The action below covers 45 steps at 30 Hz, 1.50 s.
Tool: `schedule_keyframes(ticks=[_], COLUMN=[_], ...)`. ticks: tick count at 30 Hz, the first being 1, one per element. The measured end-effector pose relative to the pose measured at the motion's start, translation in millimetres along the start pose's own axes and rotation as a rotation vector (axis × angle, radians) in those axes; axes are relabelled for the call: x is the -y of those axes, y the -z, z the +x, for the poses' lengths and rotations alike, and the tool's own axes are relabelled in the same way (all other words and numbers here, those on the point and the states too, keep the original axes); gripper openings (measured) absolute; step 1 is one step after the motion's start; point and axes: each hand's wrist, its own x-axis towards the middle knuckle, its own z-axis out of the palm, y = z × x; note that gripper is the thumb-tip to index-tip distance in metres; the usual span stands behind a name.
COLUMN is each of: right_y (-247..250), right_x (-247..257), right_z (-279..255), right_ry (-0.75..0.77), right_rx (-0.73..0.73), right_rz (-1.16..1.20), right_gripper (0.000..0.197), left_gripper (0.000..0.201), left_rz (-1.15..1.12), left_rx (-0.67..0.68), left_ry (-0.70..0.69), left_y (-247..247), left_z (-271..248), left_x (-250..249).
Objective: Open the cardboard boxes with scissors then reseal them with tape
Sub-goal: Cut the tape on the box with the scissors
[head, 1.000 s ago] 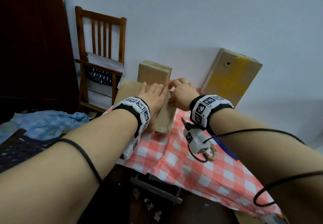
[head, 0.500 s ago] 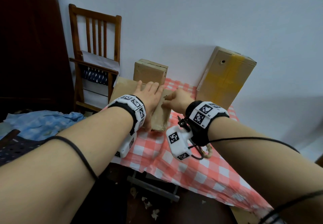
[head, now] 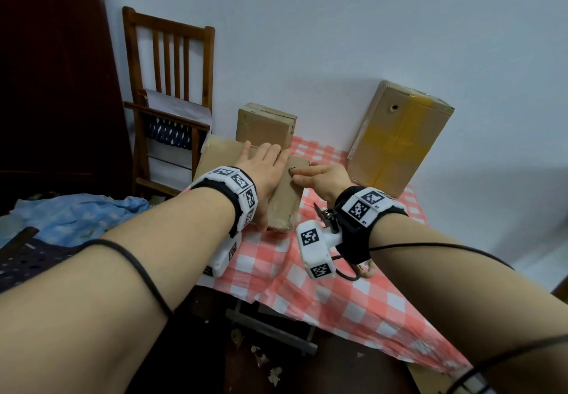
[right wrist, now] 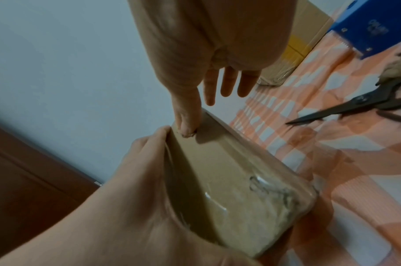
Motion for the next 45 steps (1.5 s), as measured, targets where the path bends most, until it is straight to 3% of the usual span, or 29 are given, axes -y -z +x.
schedule_keyframes(ticks=[5, 8, 13, 18, 22, 28, 33, 36, 40, 45], right_y=[9, 7, -7, -11, -9, -9, -11, -5, 5, 4], right_x=[5, 8, 9, 11, 13, 12, 9, 9, 7, 3], right_z=[-4, -1, 12, 10, 9, 6, 10, 11, 11, 6], right_ry=[0.007, 0.058, 0.09, 0.191, 0.263, 0.286, 0.279, 0.219, 0.149, 0.308], right_rx=[-0.045, -0.092, -0.125, -0.215, -0.188, -0.193, -0.174, -0.189, -0.121, -0.033], right_rz=[0.023, -0.195, -0.535, -0.651, -0.735, -0.804, -0.628, -0.457, -0.248, -0.376], right_gripper=[0.022, 0.014, 0.031, 0.027, 0.017, 0.021, 0.01, 0.025, 0.026, 0.027], left_gripper=[0.157, 0.157, 0.156, 0.154, 0.153, 0.155, 0.156, 0.156, 0.157, 0.157], left_rz=[0.015, 0.012, 0.016, 0.027, 0.037, 0.021, 0.028, 0.016, 0.016, 0.018], left_rx=[-0.011, -0.007, 0.0, -0.012, -0.018, -0.019, -0.016, -0.012, -0.013, -0.005], left_ry=[-0.001, -0.005, -0.002, -0.005, -0.015, -0.017, -0.013, -0.007, -0.008, -0.002], left_y=[-1, -1, 0, -1, -1, -1, -1, -2, -2, 0], left_z=[0, 0, 1, -1, -1, -2, -2, -2, -2, -3], left_x=[0, 0, 0, 0, 1, 2, 1, 2, 1, 0])
